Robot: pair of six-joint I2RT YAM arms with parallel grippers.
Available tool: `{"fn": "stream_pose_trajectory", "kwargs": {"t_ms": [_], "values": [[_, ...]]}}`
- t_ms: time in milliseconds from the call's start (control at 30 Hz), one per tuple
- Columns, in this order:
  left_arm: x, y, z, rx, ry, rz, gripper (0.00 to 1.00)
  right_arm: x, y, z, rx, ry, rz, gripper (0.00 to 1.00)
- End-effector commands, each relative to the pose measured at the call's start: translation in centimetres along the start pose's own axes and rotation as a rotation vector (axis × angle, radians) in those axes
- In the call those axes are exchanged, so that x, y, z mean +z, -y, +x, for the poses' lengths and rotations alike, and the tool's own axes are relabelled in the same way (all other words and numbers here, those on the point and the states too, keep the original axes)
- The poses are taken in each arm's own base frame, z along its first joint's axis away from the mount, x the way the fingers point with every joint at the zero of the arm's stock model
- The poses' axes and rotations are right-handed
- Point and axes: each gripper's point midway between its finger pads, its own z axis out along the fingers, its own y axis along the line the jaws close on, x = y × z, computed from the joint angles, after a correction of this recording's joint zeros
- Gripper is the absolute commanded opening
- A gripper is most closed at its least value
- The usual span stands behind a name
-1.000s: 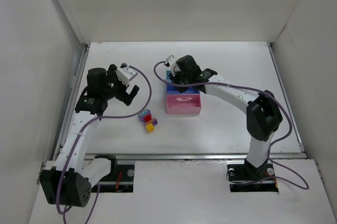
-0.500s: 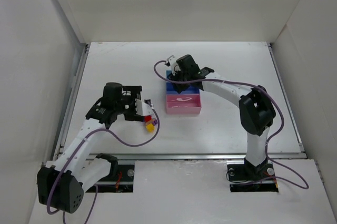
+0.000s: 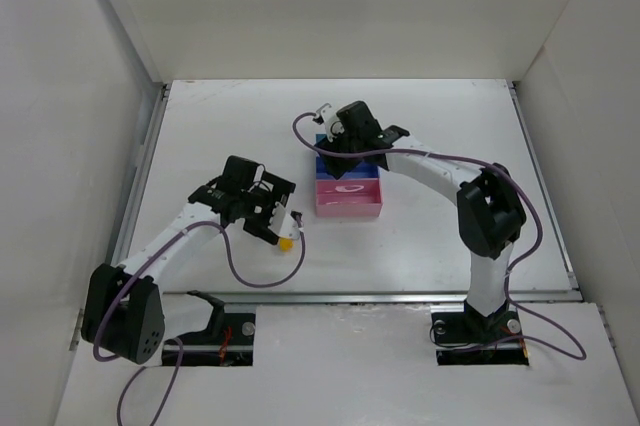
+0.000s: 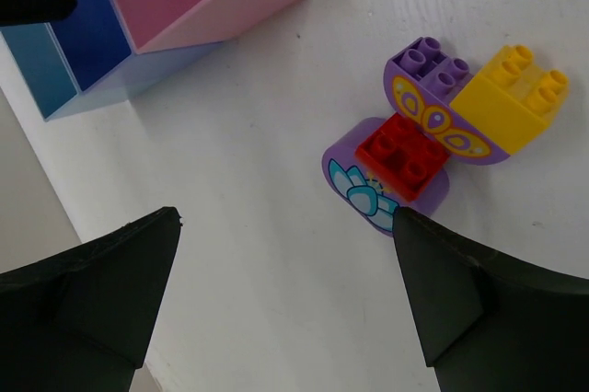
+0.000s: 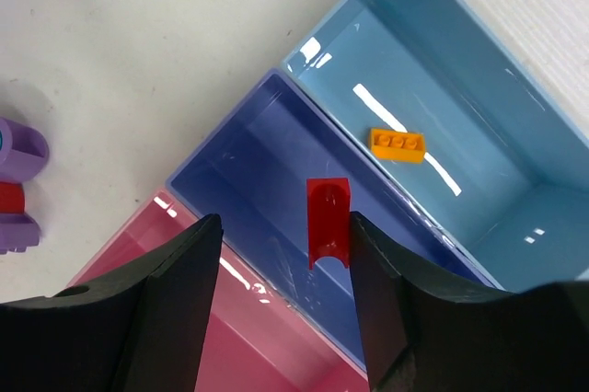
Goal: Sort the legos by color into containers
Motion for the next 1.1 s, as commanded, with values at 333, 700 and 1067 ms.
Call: {"fn": "stream_pose_trajectory", "kwargs": {"t_ms": [333,700,1067], "values": [[-0.5,-2.2,-1.6,0.022,0.048,-0.028,1.0,-2.0,0.7,-2.0,0.001,0.032,0.032,0.62],[-0.5,-1.5,-1.6,0.043,0.048,-0.022,1.0,-5.5,2.3,-3.8,0.147,0.107,0.112,0.0],[1.7,1.2,-2.6,0.22,0.058,0.142,1.0,-9.7,2.7,-4.5,0.206,0.195,0.101,0.76]]}}
